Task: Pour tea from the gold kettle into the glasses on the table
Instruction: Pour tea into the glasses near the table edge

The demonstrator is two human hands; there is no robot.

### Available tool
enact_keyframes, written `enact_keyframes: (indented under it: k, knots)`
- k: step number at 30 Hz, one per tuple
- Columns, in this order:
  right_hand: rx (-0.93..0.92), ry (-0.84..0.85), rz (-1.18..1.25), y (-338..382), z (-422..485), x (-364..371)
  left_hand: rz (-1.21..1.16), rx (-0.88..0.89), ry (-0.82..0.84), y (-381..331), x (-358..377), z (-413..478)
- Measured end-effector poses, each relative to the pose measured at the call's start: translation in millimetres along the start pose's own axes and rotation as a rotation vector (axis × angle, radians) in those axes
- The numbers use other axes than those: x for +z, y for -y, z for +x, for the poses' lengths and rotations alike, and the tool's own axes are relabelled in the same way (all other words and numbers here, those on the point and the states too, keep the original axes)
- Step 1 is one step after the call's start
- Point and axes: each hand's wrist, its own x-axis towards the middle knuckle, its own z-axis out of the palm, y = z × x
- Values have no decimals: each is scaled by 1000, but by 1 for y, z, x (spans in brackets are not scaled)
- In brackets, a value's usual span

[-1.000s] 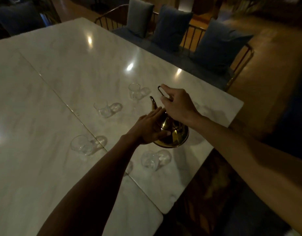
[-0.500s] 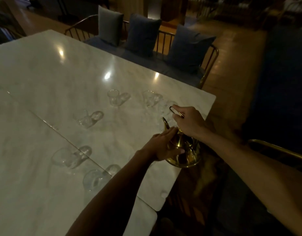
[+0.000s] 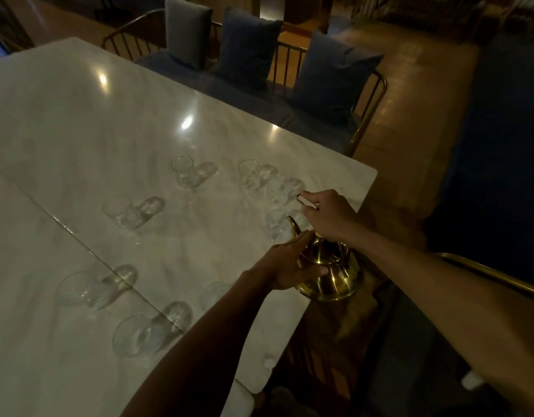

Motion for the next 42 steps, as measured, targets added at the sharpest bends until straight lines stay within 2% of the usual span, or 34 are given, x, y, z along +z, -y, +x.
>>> enact_keyframes:
  k: [19,42]
  knots:
    - [9,146,-131,4,33,-4,-67,7,-54,9,6,18]
    - [30,129,-152,21,26,-6,-120,38,-50,9,2,11]
